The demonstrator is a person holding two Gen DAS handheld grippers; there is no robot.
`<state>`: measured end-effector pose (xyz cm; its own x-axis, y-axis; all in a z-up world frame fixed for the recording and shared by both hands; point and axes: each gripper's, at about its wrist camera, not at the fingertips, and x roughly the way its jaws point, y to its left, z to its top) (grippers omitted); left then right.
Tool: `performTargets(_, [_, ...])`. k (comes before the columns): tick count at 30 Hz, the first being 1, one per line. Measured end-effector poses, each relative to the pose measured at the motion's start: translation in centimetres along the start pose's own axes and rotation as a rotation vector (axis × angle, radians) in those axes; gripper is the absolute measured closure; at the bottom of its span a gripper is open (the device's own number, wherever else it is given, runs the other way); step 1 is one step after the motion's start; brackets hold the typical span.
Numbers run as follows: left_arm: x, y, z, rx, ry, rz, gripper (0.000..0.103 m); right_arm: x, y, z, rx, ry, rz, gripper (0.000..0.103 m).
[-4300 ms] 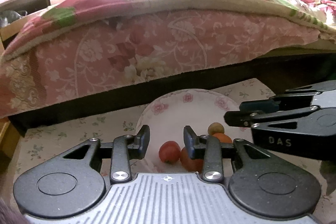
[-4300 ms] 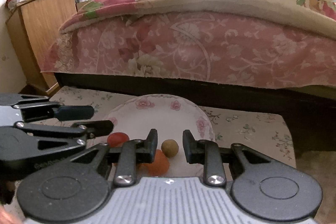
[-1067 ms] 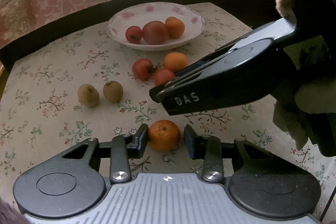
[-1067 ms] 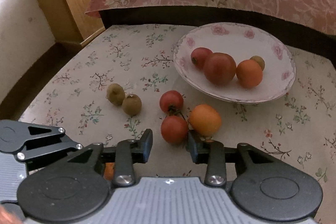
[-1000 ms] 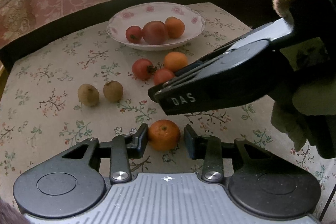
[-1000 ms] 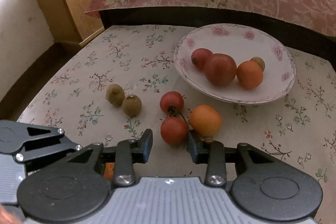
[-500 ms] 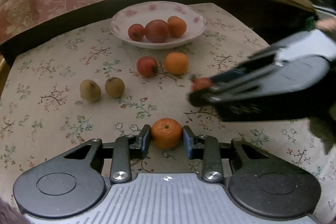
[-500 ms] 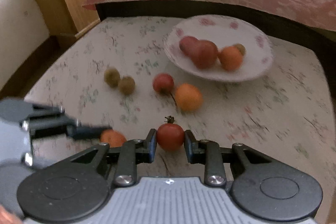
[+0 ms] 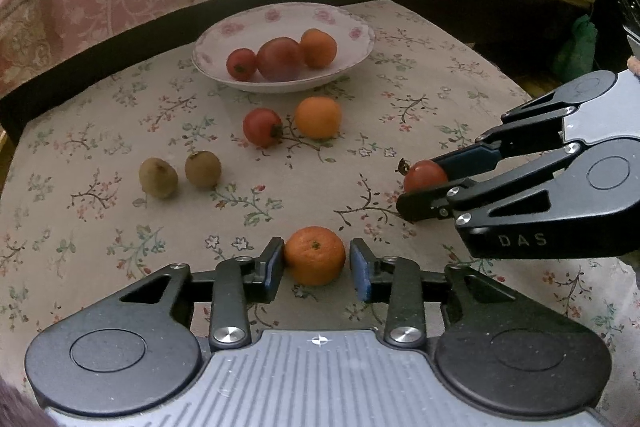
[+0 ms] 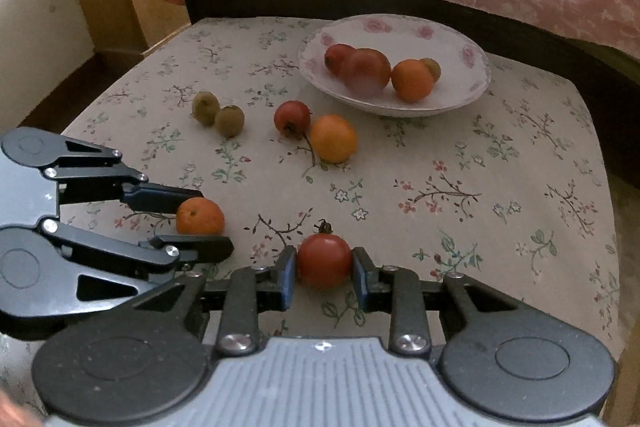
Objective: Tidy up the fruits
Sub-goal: 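Grasp a tangerine with the left tool while the right tool grasps a red tomato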
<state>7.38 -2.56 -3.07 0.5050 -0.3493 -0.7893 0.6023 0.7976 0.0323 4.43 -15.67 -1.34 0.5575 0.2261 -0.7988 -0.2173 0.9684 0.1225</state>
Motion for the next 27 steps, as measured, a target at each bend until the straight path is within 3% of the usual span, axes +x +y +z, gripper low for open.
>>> performTargets(2, [0.1,0.0,0.0,0.001,0.002,0.011,0.041,-0.1,0.0,-0.2,-0.012,-0.008,0.008,0.07])
performTargets(3, [0.2,0.0,0.0,-0.003,0.008,0.012,0.039,-0.1,0.1,-0.2,-0.02,-0.012,0.013,0.069])
performTargets(12, [0.4,0.2,0.0,-0.009,0.011,0.01,0.036,-0.2,-1.0,-0.3,0.024,-0.017,0.074,0.064])
performTargets(17, [0.4,0.2,-0.1,-0.005,0.013,0.007,0.036,0.0,-1.6,0.1,0.093,0.001,0.167,0.037])
performTargets(21, [0.5,0.3,-0.1,-0.015,0.017,0.008,0.034,0.1,-1.3,0.2,0.095,0.009,0.162,0.038])
performTargets(27, [0.5,0.5,0.0,-0.026,0.024,0.006,0.035,0.0,-1.3,0.2,0.081,0.009,0.099,0.061])
